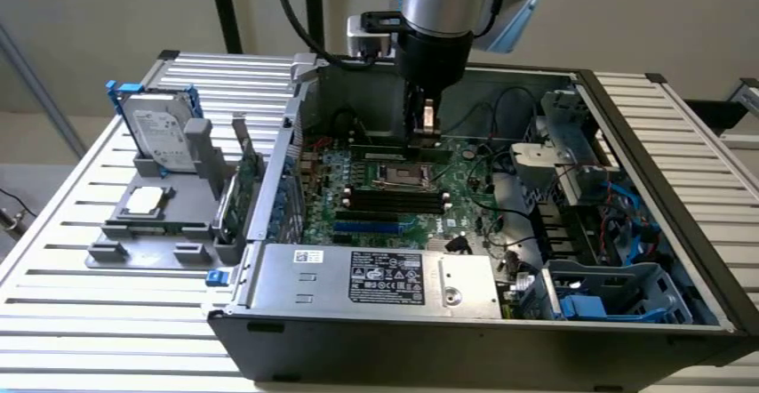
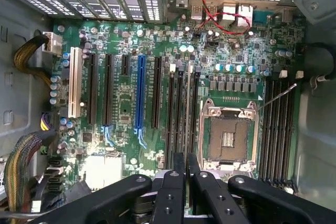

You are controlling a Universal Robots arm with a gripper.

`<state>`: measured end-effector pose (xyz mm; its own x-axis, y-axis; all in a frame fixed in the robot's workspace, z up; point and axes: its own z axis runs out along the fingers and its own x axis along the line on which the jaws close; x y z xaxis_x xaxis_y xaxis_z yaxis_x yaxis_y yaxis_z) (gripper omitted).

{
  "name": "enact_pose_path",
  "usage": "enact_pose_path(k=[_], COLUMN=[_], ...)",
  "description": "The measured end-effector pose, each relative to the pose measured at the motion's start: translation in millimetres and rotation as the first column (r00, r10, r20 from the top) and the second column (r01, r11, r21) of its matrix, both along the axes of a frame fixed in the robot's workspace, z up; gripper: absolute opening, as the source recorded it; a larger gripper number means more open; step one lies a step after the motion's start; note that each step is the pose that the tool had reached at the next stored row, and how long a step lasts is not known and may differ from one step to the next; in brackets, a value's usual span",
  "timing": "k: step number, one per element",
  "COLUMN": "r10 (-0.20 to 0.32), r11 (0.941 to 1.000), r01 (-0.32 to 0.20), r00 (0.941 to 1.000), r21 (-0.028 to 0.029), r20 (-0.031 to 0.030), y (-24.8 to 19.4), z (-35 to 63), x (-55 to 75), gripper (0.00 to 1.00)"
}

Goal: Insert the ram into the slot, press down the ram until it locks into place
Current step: 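Insert the ram into the slot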

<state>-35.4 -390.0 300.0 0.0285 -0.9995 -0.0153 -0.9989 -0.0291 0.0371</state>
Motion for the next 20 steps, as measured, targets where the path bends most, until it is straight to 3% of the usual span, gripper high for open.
enact_pose_path(k=[11,20], r10=[0.003,0.007], r11=[1.0,0.9997], r01=[-0.003,-0.007], r00=[1.0,1.0], r21=[-0.0015,-0.022], r20=[0.0001,0.0], y=[-0.1,-0.1], z=[-20.1,-33.2], x=[-2.7,0.0], gripper=[0.13,0.13])
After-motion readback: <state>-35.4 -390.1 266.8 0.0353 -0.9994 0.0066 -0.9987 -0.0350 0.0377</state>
